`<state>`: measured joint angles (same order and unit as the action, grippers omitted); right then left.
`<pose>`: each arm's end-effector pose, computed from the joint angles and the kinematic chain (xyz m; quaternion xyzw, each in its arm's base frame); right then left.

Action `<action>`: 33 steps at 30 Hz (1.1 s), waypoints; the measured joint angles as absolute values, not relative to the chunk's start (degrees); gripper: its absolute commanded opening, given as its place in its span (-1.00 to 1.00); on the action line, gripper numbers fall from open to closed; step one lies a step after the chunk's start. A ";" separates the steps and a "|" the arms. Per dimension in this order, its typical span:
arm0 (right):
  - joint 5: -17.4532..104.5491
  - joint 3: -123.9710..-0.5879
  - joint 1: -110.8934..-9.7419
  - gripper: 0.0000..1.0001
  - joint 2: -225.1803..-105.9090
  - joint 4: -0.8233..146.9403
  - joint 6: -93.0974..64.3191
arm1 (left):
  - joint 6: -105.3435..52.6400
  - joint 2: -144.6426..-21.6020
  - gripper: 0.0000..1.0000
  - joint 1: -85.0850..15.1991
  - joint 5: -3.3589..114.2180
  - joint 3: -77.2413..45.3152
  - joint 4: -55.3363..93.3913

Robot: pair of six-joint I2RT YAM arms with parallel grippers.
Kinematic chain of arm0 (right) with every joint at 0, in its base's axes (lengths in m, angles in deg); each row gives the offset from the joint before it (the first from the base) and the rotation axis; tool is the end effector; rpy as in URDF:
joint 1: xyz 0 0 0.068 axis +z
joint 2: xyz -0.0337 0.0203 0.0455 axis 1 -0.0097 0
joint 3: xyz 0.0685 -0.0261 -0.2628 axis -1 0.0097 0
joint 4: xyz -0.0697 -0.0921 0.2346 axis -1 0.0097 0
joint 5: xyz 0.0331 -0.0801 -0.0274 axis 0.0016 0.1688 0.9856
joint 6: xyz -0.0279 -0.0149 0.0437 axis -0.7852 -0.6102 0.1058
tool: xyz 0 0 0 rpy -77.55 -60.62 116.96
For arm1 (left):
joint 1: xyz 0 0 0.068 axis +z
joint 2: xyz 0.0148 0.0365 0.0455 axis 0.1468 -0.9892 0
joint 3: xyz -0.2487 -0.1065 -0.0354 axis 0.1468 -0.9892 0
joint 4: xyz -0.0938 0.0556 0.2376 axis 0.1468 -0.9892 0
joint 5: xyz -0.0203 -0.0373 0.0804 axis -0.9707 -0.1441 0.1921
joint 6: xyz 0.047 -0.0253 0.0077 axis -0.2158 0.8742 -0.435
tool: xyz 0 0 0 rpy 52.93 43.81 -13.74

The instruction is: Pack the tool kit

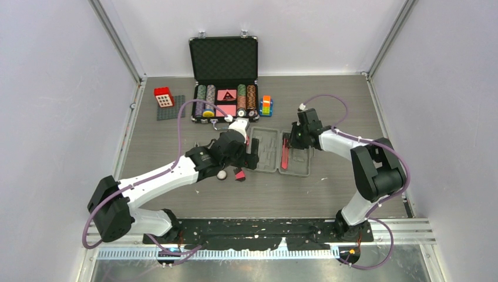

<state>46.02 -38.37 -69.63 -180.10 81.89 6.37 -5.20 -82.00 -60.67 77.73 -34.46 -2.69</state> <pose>0.3087 0.1147 0.1617 0.0500 0.9471 0.1655 0.2705 0.1794 -0.2175 0.2675 0.1018 0.8960 -0.2003 0.3829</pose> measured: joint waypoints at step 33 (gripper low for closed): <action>62.54 -51.16 -53.13 0.24 -181.08 102.20 5.67 | -1.16 -64.31 0.84 -48.82 79.42 -47.23 -9.38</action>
<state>62.54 -51.16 -53.13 -181.08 102.20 5.67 -1.16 -64.31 -48.82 79.42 -47.23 -9.38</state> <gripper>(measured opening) 0.614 0.918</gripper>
